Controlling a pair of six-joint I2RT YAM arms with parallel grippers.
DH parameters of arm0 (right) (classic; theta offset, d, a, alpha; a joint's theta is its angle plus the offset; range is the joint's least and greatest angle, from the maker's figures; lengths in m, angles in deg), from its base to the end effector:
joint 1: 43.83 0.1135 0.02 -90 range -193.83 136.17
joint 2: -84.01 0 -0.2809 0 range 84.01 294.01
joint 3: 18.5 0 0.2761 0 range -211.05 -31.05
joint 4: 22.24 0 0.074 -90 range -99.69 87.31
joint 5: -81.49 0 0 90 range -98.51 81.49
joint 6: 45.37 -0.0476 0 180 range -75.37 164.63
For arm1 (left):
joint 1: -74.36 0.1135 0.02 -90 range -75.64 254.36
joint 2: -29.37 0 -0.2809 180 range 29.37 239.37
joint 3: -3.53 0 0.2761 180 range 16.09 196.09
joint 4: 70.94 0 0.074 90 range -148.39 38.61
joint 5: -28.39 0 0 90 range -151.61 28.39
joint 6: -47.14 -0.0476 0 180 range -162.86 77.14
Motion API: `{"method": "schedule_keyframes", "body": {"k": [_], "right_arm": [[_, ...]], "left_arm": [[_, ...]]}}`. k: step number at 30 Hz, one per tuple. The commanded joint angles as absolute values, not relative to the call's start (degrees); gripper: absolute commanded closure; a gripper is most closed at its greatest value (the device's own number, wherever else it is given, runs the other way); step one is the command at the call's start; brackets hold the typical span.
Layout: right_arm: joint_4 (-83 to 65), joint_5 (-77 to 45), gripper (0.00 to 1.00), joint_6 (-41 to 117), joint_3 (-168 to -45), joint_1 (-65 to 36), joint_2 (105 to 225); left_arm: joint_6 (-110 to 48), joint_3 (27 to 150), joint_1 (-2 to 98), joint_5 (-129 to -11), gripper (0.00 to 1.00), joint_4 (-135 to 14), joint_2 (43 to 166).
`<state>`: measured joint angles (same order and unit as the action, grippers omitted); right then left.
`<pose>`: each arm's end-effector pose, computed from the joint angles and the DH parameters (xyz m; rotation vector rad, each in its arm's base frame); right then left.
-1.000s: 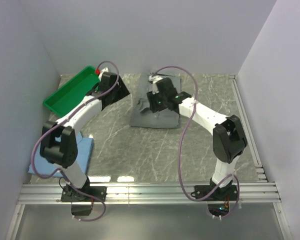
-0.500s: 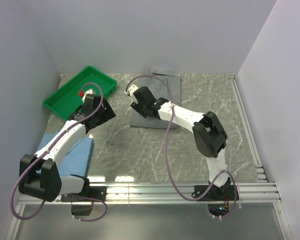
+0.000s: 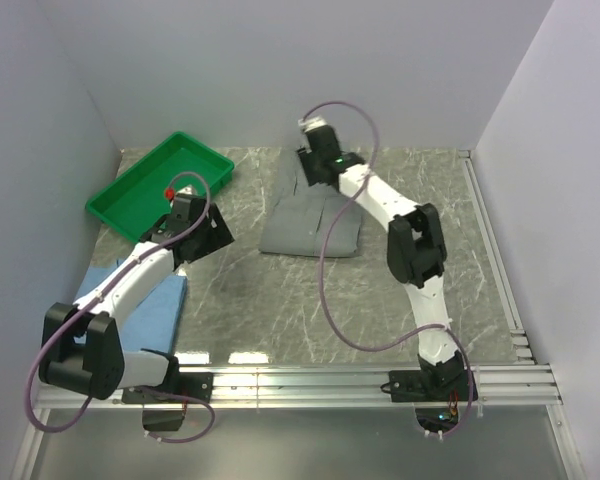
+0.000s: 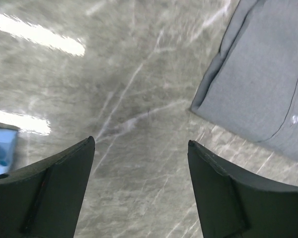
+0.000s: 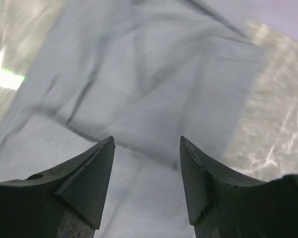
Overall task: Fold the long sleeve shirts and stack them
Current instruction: Fold the shirt
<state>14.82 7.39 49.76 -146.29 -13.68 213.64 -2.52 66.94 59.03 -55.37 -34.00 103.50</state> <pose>0.4980 0.2742 0.2458 -0.5304 2.1559 -0.0726 0.2870 -0.0733 0.2427 -0.5740 2.3521 -0.3210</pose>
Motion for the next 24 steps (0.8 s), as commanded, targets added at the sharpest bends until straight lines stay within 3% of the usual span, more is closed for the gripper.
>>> {"method": "schedule_keyframes", "body": {"k": [1,5,11,15,20,24], "right_arm": [[16.77,0.92,0.38,37.71,-145.85,-17.28,208.83],[14.48,-2.17,0.40,26.49,-136.01,-20.01,198.22],[9.93,-15.41,0.46,9.24,-110.28,-26.59,184.24],[3.33,-20.98,0.47,5.88,-92.19,-27.57,175.61],[-5.54,-24.58,0.47,2.81,-81.16,-27.92,166.82],[-8.54,-26.52,0.47,2.45,-78.08,-28.45,166.80]], "left_arm": [[-3.31,69.43,58.98,-60.46,0.19,-36.06,106.70],[-2.34,71.89,58.54,-63.88,0.22,-36.85,110.92],[0.03,77.34,57.57,-68.37,0.27,-38.17,119.53],[1.44,80.15,56.96,-70.13,0.31,-39.57,124.37],[2.76,84.28,56.08,-71.80,0.34,-40.63,131.40],[3.37,86.92,55.03,-73.03,0.36,-41.34,136.58]]}}
